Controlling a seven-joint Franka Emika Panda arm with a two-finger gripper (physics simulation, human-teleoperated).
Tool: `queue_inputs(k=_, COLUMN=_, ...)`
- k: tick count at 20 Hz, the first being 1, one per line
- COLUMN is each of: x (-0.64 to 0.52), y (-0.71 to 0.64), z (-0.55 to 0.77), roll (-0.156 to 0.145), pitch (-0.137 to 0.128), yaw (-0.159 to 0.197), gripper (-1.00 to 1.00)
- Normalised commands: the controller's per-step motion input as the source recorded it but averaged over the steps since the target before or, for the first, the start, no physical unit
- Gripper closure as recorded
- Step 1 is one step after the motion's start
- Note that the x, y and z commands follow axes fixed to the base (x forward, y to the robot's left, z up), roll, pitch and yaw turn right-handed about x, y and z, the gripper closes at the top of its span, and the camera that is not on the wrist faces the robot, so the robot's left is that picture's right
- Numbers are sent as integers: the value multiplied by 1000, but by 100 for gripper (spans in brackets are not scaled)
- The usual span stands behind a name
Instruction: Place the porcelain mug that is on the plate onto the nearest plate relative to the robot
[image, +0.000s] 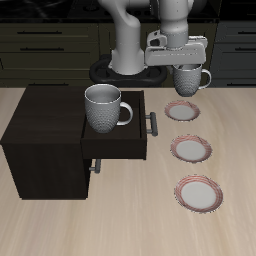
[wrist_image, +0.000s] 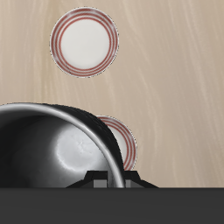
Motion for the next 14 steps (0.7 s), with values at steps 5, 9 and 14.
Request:
queue_inputs(k=5, x=-251, y=-8, z=-20, roll=24, pitch=-5, yaw=6, gripper=100)
queue_inputs(k=9, x=-21, y=-45, z=29, roll=-5, pitch=-21, yaw=-13, gripper=100)
queue_inputs(k=14, x=162, y=-33, z=-141, roll=-20, pitch=32, yaw=-14, gripper=100)
